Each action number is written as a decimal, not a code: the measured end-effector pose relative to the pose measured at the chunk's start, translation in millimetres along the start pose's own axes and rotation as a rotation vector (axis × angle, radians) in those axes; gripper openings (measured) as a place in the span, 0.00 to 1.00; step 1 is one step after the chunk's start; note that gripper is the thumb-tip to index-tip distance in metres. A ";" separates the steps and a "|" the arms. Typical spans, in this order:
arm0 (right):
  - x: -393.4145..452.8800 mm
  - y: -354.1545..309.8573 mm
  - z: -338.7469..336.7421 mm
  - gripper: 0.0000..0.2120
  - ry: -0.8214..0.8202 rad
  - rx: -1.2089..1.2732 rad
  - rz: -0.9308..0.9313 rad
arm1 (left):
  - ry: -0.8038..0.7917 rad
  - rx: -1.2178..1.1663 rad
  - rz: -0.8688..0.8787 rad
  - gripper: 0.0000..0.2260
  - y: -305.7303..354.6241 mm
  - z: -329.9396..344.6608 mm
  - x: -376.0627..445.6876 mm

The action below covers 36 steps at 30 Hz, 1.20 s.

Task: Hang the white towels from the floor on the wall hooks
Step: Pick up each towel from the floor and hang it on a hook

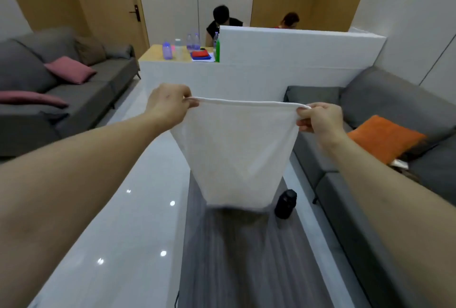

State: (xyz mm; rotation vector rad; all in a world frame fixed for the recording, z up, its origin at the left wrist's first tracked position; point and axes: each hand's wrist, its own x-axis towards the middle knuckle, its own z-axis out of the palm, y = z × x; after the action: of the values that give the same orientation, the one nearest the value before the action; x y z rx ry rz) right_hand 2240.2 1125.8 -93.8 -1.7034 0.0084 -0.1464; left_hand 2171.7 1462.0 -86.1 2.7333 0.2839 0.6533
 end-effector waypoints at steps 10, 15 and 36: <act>-84.7 142.9 -105.6 0.06 0.012 -0.078 0.240 | -0.304 0.079 -0.082 0.15 54.0 72.2 -171.8; -174.0 190.6 -151.8 0.06 -0.040 -0.095 0.304 | -0.532 0.083 -0.086 0.15 71.2 70.6 -283.1; -377.0 333.3 -222.9 0.04 -0.120 -0.467 0.498 | -0.745 0.169 -0.299 0.06 38.5 150.8 -533.8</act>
State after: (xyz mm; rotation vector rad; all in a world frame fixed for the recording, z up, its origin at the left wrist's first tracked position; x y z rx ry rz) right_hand 1870.0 893.9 -428.6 -2.1155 0.4013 0.3550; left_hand 1779.2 1247.7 -416.6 2.7738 0.5553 -0.4859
